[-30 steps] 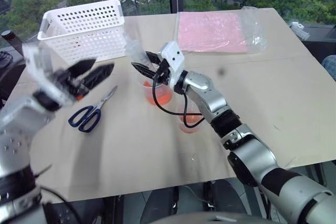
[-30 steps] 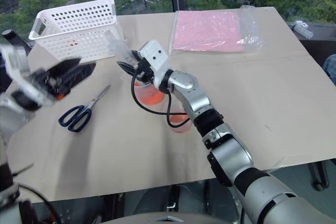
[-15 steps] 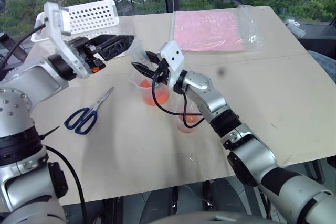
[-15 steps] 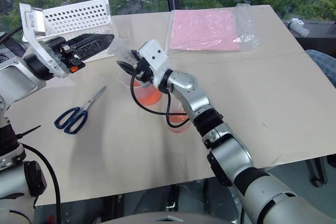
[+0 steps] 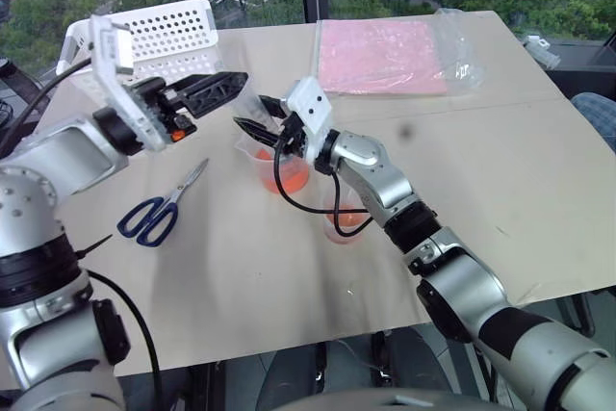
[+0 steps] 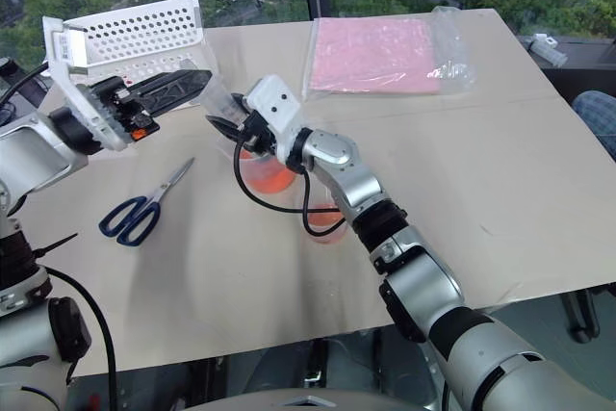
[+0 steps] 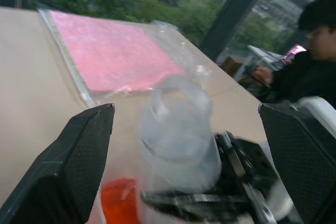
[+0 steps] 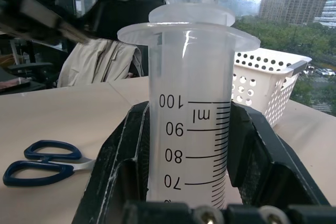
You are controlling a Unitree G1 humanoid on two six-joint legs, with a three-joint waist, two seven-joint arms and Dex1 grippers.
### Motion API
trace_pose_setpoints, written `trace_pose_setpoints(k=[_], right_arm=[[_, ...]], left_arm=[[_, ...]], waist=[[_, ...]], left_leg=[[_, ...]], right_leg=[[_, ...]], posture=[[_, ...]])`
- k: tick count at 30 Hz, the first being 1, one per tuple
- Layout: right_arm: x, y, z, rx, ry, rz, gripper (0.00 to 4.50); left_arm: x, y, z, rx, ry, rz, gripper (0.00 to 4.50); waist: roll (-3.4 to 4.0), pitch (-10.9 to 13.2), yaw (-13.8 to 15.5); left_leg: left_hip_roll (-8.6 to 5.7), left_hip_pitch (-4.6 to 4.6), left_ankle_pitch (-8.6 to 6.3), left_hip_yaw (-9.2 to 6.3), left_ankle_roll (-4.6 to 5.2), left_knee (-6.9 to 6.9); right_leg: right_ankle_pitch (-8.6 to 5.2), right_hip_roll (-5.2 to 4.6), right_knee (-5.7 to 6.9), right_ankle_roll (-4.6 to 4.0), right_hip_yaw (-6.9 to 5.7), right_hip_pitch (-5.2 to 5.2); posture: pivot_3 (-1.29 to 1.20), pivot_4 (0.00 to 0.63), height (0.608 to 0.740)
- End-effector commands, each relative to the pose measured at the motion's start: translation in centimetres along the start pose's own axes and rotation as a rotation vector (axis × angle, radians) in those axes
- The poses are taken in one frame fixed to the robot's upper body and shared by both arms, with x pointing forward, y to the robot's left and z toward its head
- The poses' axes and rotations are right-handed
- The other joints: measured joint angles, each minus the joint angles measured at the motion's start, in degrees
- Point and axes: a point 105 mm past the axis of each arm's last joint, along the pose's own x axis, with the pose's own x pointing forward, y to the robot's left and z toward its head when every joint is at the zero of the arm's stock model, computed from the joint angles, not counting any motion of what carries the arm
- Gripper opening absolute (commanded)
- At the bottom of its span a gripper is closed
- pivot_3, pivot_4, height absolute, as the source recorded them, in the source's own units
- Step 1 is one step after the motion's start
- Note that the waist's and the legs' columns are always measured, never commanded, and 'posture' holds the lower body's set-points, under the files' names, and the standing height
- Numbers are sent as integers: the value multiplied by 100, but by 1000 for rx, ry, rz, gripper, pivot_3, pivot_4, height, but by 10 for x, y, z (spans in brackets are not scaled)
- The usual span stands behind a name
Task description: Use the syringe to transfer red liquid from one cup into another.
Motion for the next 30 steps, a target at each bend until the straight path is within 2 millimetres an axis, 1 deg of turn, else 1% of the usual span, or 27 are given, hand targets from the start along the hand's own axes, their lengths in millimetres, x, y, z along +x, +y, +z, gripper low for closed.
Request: trace_pose_setpoints(k=[1,4,7,15,18,20,21,22,25,26,30], right_arm=[[20,34,17,72,-114,58,1530],[20,35,17,71,-113,63,1530],[21,37,17,70,-113,69,1530],[20,39,16,53,-106,80,1530],[20,39,16,49,-107,83,1530],[20,40,16,48,-108,85,1530],[20,40,16,48,-109,86,1530],[21,41,17,47,-110,88,1530],[21,43,16,43,-111,93,1530],[21,43,15,39,-110,95,1530],[20,44,14,35,-107,95,1530]], left_arm=[[-15,-9,12,30,-33,-50,4500],[-13,-18,12,8,-37,-108,4500],[-10,-24,14,-2,-52,-146,4500],[1,-33,14,-13,-50,-207,4500],[5,-31,13,-17,-45,-205,3712],[8,-27,12,-13,-41,-184,2755],[9,-25,11,-9,-41,-178,2137],[11,-24,11,-12,-43,-176,1887],[17,-23,12,-10,-57,-172,572],[18,-23,11,-10,-58,-173,52],[21,-22,11,0,-60,-167,0]], waist=[[0,0,7],[-2,-1,75],[-8,-2,76],[-8,-1,51],[-8,-1,59],[-9,-1,60],[-8,-1,60],[-8,-1,59],[-9,-1,60],[-9,-1,60],[-9,-1,58]], left_leg=[[0,0,0,-1,0,0],[-1,0,0,-1,0,3],[-3,0,0,-5,0,6],[-2,0,0,-3,0,4],[-2,0,0,-3,0,4],[-2,0,0,-2,0,4],[-2,0,0,-3,0,4],[-2,0,0,-3,0,4],[-2,0,0,-3,0,4],[-2,0,0,-2,0,4],[-2,-1,0,-2,0,4]], right_leg=[[0,0,0,0,0,1],[0,-2,-4,0,-2,1],[0,-4,-4,0,-3,3],[0,-2,-1,0,-1,3],[0,-2,-1,0,-2,3],[0,-2,-1,0,-2,4],[0,-1,-1,0,-2,3],[0,-1,-1,0,-2,3],[0,-1,-1,0,-2,3],[0,-1,-1,0,-2,3],[0,-1,-1,0,-2,3]], posture=[[0,150,740],[0,150,740],[0,150,740],[0,150,740],[0,150,740],[0,150,740],[0,150,740],[0,150,740],[0,150,740],[0,150,740],[0,150,740]])
